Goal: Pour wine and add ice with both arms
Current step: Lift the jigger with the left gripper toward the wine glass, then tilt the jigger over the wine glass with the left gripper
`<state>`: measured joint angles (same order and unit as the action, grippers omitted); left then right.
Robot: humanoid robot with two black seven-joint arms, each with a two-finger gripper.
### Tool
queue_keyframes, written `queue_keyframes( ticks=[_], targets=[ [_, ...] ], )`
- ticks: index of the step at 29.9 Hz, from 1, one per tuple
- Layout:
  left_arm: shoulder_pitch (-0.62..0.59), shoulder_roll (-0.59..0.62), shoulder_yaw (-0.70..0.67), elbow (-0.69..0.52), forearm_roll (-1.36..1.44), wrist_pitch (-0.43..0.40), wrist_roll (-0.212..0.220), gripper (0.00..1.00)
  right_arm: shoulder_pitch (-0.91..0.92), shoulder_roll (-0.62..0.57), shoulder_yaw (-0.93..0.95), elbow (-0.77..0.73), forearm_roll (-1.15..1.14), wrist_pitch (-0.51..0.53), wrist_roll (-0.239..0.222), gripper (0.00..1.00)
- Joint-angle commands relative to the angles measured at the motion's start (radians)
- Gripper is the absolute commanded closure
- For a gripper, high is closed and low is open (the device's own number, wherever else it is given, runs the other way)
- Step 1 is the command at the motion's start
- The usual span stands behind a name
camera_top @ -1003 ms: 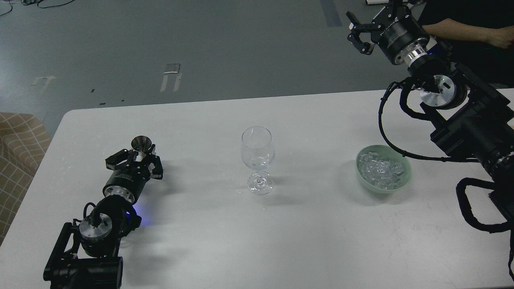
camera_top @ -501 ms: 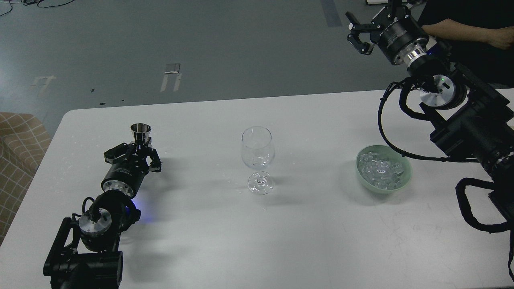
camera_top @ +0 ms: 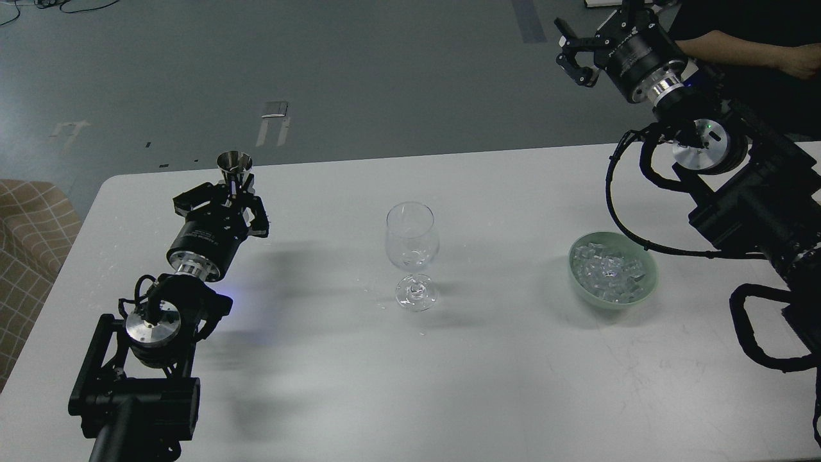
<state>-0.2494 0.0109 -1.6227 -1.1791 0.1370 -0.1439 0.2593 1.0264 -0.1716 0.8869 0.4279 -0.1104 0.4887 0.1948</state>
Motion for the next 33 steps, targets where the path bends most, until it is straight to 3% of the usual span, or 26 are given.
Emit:
queue_keyframes(
  ticks=[1,11,22,26,33],
  targets=[
    [0.016,0.024,0.032,-0.108,0.003,0.078,0.038,1.0,0.0,0.001,0.0,0.0,0.0,0.0,0.0,0.0],
    [0.081,0.083,0.108,-0.352,0.004,0.194,0.081,1.0,0.0,0.001,0.0,0.0,0.0,0.0,0.0,0.0],
    [0.15,0.123,0.201,-0.458,0.065,0.205,0.087,1.0,0.0,0.0,0.001,0.0,0.0,0.0,0.0,0.0],
    [0.153,0.135,0.245,-0.477,0.141,0.205,0.12,1.0,0.0,0.0,0.001,0.0,0.0,0.0,0.0,0.0],
    [0.153,0.159,0.294,-0.49,0.196,0.205,0.126,1.0,0.0,0.001,0.0,0.0,0.0,0.0,0.0,0.0]
  ],
)
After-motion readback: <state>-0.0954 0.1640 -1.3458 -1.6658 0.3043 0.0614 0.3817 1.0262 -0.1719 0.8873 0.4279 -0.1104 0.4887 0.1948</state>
